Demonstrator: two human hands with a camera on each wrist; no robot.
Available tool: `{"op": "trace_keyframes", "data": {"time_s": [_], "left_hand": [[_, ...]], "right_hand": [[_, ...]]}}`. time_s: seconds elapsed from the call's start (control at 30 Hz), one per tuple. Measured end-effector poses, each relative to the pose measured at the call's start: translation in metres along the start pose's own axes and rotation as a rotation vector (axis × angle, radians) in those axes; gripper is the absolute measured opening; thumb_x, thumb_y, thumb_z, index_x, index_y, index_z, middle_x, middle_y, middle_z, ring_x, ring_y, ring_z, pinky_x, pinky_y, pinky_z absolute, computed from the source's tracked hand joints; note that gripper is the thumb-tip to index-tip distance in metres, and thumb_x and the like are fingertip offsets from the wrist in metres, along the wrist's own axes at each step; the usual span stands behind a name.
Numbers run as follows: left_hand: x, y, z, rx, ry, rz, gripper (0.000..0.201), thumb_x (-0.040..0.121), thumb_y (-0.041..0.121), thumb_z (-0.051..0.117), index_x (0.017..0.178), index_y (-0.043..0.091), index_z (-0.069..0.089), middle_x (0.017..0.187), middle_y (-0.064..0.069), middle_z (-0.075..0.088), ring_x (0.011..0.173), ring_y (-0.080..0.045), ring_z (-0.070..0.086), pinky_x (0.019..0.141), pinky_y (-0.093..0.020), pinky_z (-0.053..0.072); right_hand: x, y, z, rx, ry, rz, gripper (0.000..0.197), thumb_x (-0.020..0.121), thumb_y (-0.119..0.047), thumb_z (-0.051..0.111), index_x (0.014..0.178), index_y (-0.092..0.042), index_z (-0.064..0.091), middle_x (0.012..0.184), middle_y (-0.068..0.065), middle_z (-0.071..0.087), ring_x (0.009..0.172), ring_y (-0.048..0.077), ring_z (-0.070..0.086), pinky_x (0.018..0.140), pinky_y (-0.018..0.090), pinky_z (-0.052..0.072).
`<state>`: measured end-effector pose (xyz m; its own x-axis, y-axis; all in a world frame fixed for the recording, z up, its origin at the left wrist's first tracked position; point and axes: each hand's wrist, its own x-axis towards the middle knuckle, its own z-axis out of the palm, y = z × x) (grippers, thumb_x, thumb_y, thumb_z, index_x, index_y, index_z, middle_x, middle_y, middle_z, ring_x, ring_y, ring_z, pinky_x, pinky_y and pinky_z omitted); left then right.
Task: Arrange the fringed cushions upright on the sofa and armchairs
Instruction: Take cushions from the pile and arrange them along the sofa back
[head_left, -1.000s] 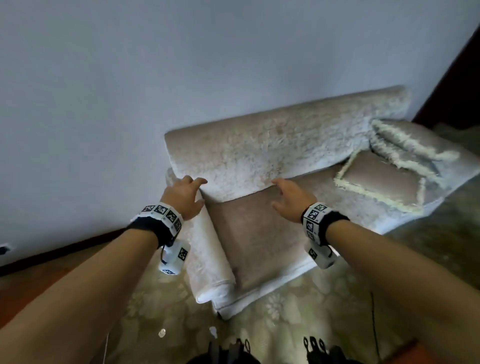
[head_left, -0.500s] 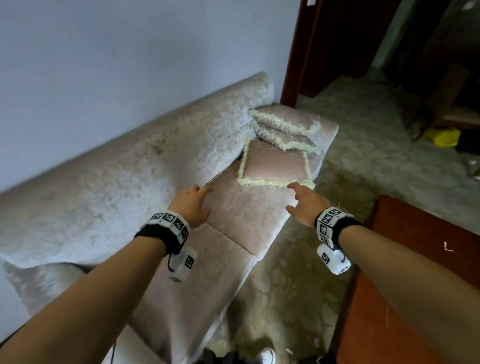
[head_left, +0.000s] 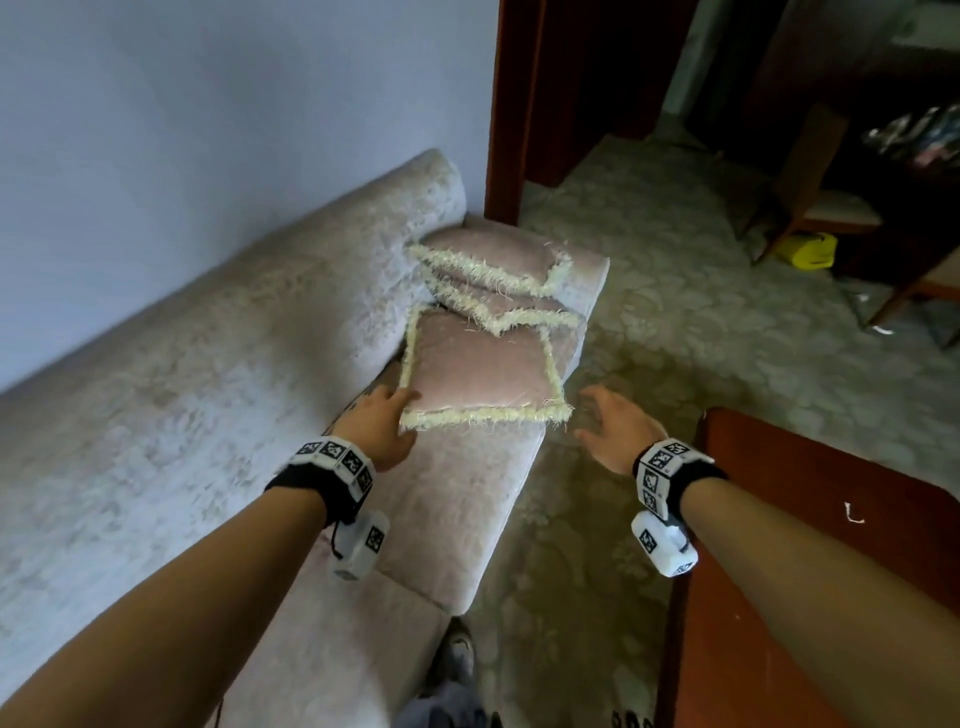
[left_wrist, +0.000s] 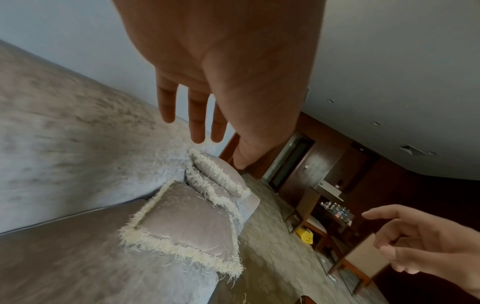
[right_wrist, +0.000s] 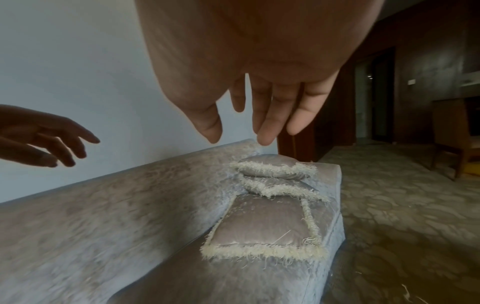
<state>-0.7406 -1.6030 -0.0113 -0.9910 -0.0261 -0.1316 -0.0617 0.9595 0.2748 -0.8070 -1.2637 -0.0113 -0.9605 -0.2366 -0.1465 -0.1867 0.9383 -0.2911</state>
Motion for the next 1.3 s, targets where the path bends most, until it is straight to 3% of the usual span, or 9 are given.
{"op": "trace_keyframes", "data": {"time_s": [0.13, 0.2, 0.37, 0.5, 0.67, 0.83, 1.0, 1.13, 1.3], "left_hand": [[0.098, 0.034, 0.003, -0.026, -0.056, 0.085, 0.059, 0.089, 0.037, 0.058, 0.142, 0.029, 0.035, 0.139, -0.01, 0.044, 0.121, -0.033, 0.05, 0.096, -0.048, 0.047], [0.143, 0.057, 0.003, -0.039, -0.074, 0.132, 0.06, 0.09, 0.035, 0.057, 0.144, 0.027, 0.033, 0.14, -0.012, 0.043, 0.119, -0.034, 0.051, 0.097, -0.046, 0.047], [0.238, 0.113, 0.001, -0.042, -0.118, 0.221, 0.065, 0.091, 0.03, 0.057, 0.148, 0.022, 0.027, 0.142, -0.016, 0.039, 0.117, -0.035, 0.052, 0.093, -0.043, 0.046], [0.313, 0.135, 0.005, -0.072, -0.16, 0.24, 0.066, 0.089, 0.028, 0.057, 0.147, 0.025, 0.026, 0.132, -0.016, 0.045, 0.114, -0.037, 0.053, 0.094, -0.047, 0.047], [0.412, 0.155, 0.018, -0.08, -0.107, 0.115, 0.063, 0.087, 0.035, 0.056, 0.144, 0.03, 0.029, 0.127, -0.012, 0.048, 0.111, -0.035, 0.054, 0.09, -0.05, 0.05], [0.496, 0.17, 0.026, -0.049, -0.092, -0.078, 0.065, 0.082, 0.042, 0.06, 0.139, 0.034, 0.03, 0.137, -0.011, 0.046, 0.113, -0.036, 0.056, 0.088, -0.052, 0.052], [0.55, 0.163, 0.02, -0.08, -0.045, -0.266, 0.06, 0.087, 0.047, 0.051, 0.14, 0.028, 0.033, 0.138, -0.015, 0.046, 0.115, -0.038, 0.055, 0.092, -0.049, 0.05], [0.591, 0.139, 0.021, -0.068, -0.049, -0.372, 0.065, 0.084, 0.04, 0.055, 0.143, 0.028, 0.029, 0.136, -0.014, 0.048, 0.113, -0.034, 0.055, 0.088, -0.047, 0.052], [0.67, 0.106, 0.033, -0.049, -0.133, -0.513, 0.064, 0.083, 0.05, 0.05, 0.14, 0.032, 0.027, 0.142, -0.012, 0.042, 0.114, -0.035, 0.056, 0.087, -0.052, 0.053]], "right_hand": [[0.054, 0.028, -0.027, 0.011, 0.035, 0.063, 0.053, 0.088, -0.042, 0.062, 0.135, -0.033, 0.039, 0.126, -0.002, 0.058, 0.104, 0.017, 0.059, 0.086, 0.035, 0.052], [0.078, 0.044, -0.044, 0.009, 0.065, 0.1, 0.055, 0.089, -0.041, 0.061, 0.138, -0.034, 0.036, 0.127, -0.001, 0.058, 0.104, 0.018, 0.06, 0.083, 0.033, 0.053], [0.133, 0.087, -0.085, 0.039, 0.079, 0.191, 0.061, 0.089, -0.044, 0.061, 0.141, -0.036, 0.03, 0.13, 0.001, 0.057, 0.105, 0.02, 0.061, 0.083, 0.038, 0.056], [0.18, 0.131, -0.102, 0.039, 0.079, 0.251, 0.061, 0.089, -0.044, 0.061, 0.142, -0.036, 0.03, 0.127, -0.001, 0.057, 0.105, 0.018, 0.06, 0.083, 0.039, 0.056], [0.267, 0.194, -0.113, 0.042, 0.042, 0.264, 0.061, 0.089, -0.046, 0.06, 0.142, -0.036, 0.031, 0.126, 0.0, 0.057, 0.104, 0.019, 0.06, 0.087, 0.04, 0.055], [0.387, 0.23, -0.132, 0.041, 0.006, 0.149, 0.061, 0.089, -0.043, 0.06, 0.143, -0.034, 0.033, 0.139, 0.003, 0.053, 0.12, 0.025, 0.056, 0.097, 0.044, 0.05], [0.505, 0.223, -0.146, 0.052, -0.047, -0.02, 0.055, 0.093, -0.03, 0.061, 0.143, -0.026, 0.037, 0.141, 0.009, 0.049, 0.122, 0.028, 0.053, 0.098, 0.036, 0.044], [0.591, 0.206, -0.142, 0.024, -0.132, -0.124, 0.056, 0.093, -0.037, 0.06, 0.142, -0.03, 0.035, 0.134, 0.006, 0.053, 0.105, 0.027, 0.061, 0.089, 0.04, 0.052], [0.7, 0.195, -0.132, 0.004, -0.167, -0.216, 0.05, 0.091, -0.04, 0.058, 0.137, -0.034, 0.038, 0.126, 0.002, 0.055, 0.1, 0.026, 0.062, 0.091, 0.041, 0.05]]}}
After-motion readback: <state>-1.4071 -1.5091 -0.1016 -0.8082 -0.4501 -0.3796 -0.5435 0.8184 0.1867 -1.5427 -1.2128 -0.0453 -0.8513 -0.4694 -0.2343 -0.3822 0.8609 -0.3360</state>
